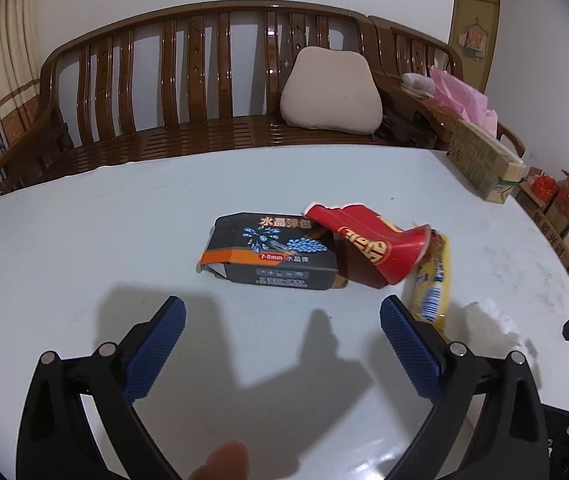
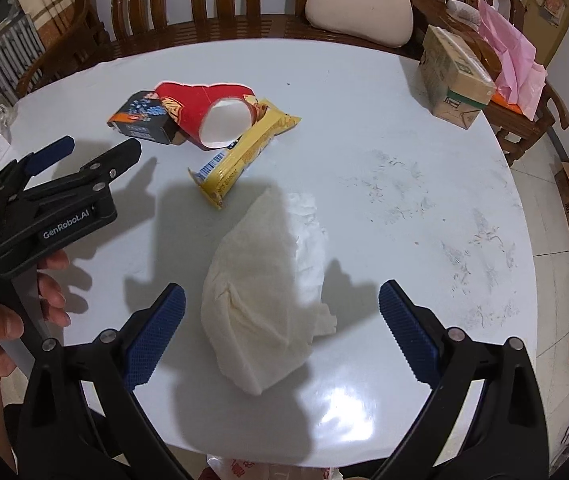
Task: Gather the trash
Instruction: 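Grasp the black water-bead packet with the left tool while the right tool grasps the white tissue, then carry the black packet and white tissue down to the plastic bag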
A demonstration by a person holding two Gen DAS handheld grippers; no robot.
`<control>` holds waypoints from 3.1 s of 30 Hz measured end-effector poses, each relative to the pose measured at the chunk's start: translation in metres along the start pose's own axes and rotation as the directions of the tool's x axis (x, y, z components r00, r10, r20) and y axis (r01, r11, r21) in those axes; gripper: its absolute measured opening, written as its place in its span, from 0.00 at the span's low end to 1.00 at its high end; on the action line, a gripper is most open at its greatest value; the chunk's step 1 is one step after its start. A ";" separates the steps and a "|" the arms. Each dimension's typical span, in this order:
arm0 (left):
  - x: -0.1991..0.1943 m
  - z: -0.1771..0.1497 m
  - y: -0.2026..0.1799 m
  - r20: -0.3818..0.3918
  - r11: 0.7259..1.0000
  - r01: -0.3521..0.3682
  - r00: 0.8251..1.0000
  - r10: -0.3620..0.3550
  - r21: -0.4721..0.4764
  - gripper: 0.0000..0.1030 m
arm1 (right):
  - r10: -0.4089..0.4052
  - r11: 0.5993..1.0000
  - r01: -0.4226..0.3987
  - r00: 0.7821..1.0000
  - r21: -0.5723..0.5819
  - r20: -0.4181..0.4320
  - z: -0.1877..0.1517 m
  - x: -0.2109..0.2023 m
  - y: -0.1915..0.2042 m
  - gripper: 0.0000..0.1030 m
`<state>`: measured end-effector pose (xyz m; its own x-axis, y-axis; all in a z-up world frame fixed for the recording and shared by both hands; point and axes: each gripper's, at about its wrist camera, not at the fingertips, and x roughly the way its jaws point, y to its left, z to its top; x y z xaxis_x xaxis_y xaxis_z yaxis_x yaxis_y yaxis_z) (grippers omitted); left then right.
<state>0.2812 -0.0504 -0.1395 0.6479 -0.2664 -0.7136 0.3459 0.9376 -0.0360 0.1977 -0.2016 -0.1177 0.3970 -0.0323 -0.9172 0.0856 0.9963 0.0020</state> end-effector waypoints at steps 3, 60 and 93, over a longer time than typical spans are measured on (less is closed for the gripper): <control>0.014 0.003 0.002 -0.020 1.000 -0.012 1.000 0.012 0.001 0.92 | -0.011 1.000 0.011 1.000 0.006 -0.011 0.005 0.009 0.000 0.92; 0.080 0.041 0.007 -0.148 0.991 0.067 0.988 -0.049 0.119 0.90 | 0.029 0.999 -0.031 0.998 -0.027 -0.062 0.022 0.043 0.020 0.14; 0.011 0.017 0.024 -0.131 1.000 -0.018 0.991 0.020 0.020 0.88 | 0.070 0.995 -0.071 0.997 -0.077 -0.015 0.010 0.005 0.020 0.09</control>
<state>0.3084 -0.0344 -0.1363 0.5604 -0.2156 -0.7997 0.3475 0.9376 -0.0093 0.2109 -0.1827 -0.1184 0.3886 0.0389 -0.9206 -0.0132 0.9992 0.0366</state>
